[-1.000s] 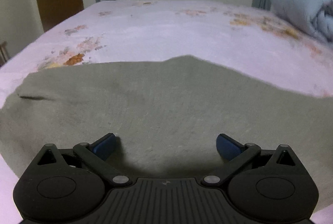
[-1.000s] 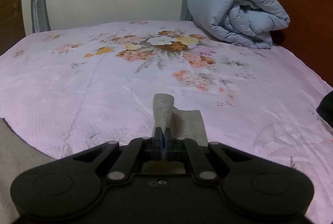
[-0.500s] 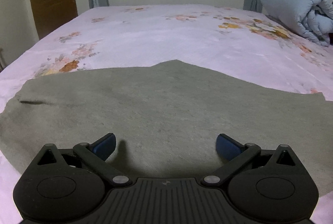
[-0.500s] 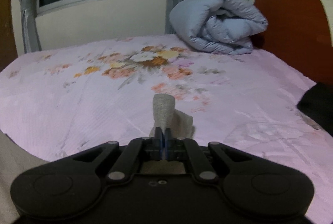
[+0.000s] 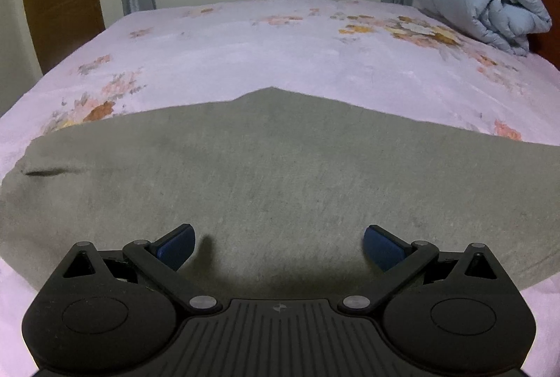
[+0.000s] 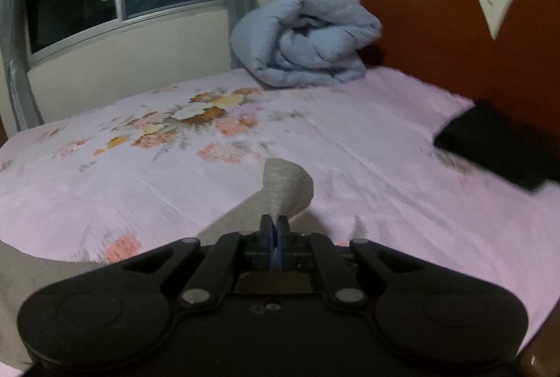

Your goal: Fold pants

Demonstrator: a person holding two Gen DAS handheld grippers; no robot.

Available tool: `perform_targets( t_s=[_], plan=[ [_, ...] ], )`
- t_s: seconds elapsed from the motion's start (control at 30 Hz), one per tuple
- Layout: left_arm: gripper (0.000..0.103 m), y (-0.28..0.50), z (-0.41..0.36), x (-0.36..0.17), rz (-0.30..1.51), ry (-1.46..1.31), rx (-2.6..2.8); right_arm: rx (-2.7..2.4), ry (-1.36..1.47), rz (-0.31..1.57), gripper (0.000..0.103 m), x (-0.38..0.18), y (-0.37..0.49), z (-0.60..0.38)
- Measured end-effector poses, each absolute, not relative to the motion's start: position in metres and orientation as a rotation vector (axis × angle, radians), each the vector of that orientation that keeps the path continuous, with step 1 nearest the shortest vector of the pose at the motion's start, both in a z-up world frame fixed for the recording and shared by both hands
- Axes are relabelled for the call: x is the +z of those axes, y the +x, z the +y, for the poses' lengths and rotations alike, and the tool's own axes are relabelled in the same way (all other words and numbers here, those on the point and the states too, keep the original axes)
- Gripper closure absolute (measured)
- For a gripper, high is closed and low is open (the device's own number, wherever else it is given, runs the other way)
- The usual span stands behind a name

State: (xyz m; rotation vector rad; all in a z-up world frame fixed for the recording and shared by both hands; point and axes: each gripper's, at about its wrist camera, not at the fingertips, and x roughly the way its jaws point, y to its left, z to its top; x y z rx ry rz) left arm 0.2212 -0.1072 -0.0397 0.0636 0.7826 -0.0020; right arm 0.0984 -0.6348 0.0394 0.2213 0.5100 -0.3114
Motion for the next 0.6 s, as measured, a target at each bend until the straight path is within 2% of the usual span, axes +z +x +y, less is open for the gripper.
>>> perform_targets(
  t_s=[0.47, 0.6],
  plan=[
    [0.0, 0.216, -0.115, -0.044, 0.807, 0.087, -0.029, -0.365, 0.47, 0.511, 0.103, -0.018, 0.047, -0.658],
    [0.0, 0.214, -0.112, -0.039, 0.802, 0.09, -0.041, -0.362, 0.465, 0.474, 0.103, -0.014, 0.042, -0.655]
  ],
)
